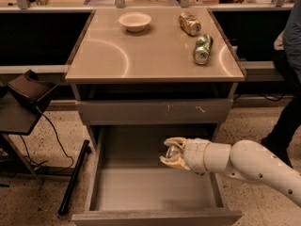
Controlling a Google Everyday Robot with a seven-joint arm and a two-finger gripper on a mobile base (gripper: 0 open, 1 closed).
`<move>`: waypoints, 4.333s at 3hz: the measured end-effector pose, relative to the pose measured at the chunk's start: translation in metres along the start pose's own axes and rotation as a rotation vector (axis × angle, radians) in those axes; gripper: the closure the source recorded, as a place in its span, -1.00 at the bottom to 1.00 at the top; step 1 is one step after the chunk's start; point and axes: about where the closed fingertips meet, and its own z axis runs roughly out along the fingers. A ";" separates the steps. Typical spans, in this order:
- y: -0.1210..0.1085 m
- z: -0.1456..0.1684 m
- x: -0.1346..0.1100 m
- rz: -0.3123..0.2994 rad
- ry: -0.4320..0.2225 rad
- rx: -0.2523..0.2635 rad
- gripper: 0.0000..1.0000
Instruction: Pick redbull can from middle drawer and place on counter
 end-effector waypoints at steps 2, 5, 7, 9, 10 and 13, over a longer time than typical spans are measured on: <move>-0.005 -0.007 -0.034 -0.074 0.042 0.002 1.00; -0.035 -0.008 -0.308 -0.464 0.065 -0.038 1.00; -0.106 -0.014 -0.279 -0.430 0.197 -0.040 1.00; -0.213 0.040 -0.246 -0.519 0.401 -0.127 1.00; -0.230 0.103 -0.247 -0.554 0.366 -0.221 1.00; -0.309 0.142 -0.260 -0.473 0.163 -0.134 0.62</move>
Offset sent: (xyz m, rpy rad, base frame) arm -0.0035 0.0547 0.1511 -0.3224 -0.1889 0.0826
